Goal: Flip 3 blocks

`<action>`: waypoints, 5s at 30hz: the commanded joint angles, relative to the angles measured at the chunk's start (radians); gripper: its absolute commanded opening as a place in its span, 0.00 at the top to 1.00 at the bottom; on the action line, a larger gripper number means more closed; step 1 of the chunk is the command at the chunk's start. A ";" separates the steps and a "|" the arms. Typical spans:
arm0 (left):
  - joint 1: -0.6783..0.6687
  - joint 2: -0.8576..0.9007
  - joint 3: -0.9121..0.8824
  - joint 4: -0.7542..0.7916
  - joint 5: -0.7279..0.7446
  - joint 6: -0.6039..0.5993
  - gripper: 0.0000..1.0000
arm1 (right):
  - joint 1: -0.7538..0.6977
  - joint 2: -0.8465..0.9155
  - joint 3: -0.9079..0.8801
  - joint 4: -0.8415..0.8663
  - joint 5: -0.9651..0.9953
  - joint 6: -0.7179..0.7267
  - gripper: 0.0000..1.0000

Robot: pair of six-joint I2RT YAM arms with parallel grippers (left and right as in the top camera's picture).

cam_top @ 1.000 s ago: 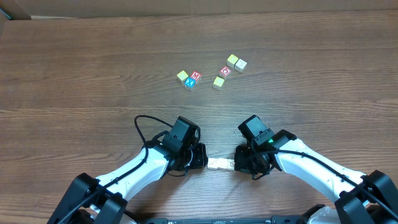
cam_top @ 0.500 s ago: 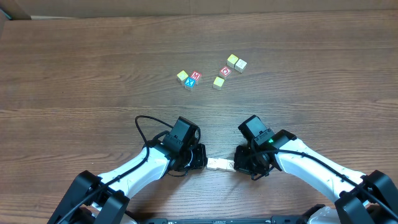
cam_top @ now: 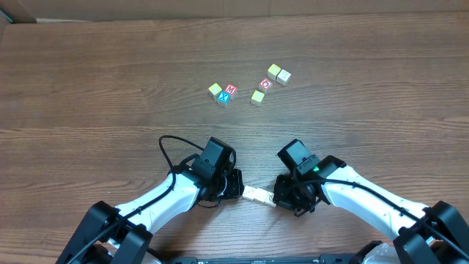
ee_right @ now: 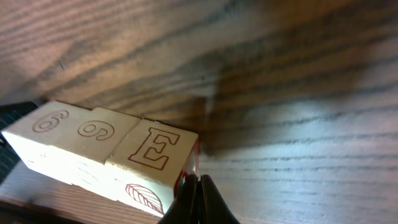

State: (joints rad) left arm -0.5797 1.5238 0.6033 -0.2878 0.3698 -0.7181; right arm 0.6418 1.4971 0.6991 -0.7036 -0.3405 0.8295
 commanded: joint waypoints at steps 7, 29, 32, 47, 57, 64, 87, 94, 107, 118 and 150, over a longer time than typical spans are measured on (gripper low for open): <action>-0.003 0.008 0.017 0.005 0.042 0.145 0.96 | 0.038 -0.002 0.002 0.029 -0.047 0.062 0.96; -0.003 0.008 0.017 0.000 -0.058 0.310 0.96 | 0.045 -0.002 0.002 0.026 -0.084 0.110 0.96; -0.003 0.008 0.017 0.000 -0.063 0.331 0.96 | 0.045 -0.002 0.002 0.026 -0.085 0.114 0.96; -0.003 0.008 0.017 0.028 -0.127 0.527 0.96 | 0.045 -0.002 0.002 0.026 -0.103 0.126 0.96; -0.003 0.008 0.017 0.028 -0.127 0.698 0.96 | 0.045 -0.002 0.002 0.027 -0.102 0.130 0.96; -0.003 0.008 0.017 0.027 -0.138 0.761 0.96 | 0.045 -0.002 0.002 0.030 -0.087 0.140 0.96; -0.003 0.008 0.017 0.055 -0.171 0.872 0.96 | 0.046 -0.002 0.002 0.045 -0.080 0.143 0.96; -0.003 0.008 0.017 0.061 -0.171 0.873 0.96 | 0.088 -0.002 0.002 0.065 -0.079 0.179 0.96; -0.003 0.008 0.017 0.064 -0.171 0.907 0.96 | 0.150 -0.002 0.002 0.107 -0.054 0.249 0.96; -0.003 0.008 0.017 0.080 -0.171 0.925 0.96 | 0.171 -0.002 0.002 0.126 -0.052 0.270 0.96; -0.022 0.008 0.017 0.102 -0.134 0.996 0.96 | 0.195 -0.002 0.002 0.104 0.064 0.323 0.96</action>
State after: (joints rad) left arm -0.5827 1.5238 0.6106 -0.1864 0.2104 0.2474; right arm 0.8322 1.4971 0.6983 -0.6056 -0.3180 1.1481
